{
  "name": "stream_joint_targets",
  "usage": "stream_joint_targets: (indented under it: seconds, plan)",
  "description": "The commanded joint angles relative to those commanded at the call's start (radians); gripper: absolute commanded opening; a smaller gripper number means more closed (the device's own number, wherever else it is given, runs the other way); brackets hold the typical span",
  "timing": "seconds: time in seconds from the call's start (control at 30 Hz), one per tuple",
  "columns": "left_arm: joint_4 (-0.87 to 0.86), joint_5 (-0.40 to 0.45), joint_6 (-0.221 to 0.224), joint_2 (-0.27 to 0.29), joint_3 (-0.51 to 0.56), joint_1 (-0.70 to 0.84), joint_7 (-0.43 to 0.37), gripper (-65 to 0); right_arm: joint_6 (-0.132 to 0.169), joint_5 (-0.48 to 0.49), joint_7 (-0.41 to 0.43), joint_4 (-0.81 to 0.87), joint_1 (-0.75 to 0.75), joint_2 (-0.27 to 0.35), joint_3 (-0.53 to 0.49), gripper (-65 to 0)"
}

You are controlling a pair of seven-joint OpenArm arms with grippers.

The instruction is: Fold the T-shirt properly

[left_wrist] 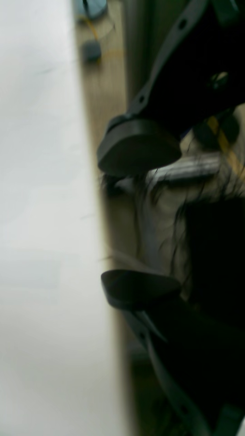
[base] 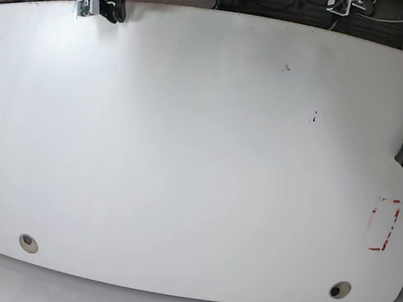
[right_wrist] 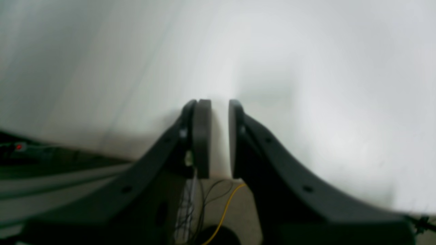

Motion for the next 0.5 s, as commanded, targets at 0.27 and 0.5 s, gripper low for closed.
stream_joint_targets:
  seconds: [0.27, 0.5]
  plan:
    - [-0.106, -0.015, 0.000, -0.055, 0.000, 0.025, 0.000, -22.2, 0.000, 0.002, 0.089, -0.015, -0.152, -0.029, -0.026, -56.3]
    - [-0.351, -0.017, 0.000, -0.095, 0.002, -0.081, 0.000, -22.2, -0.002, -0.008, 0.140, -0.147, -0.172, -0.040, -0.072, -56.3]
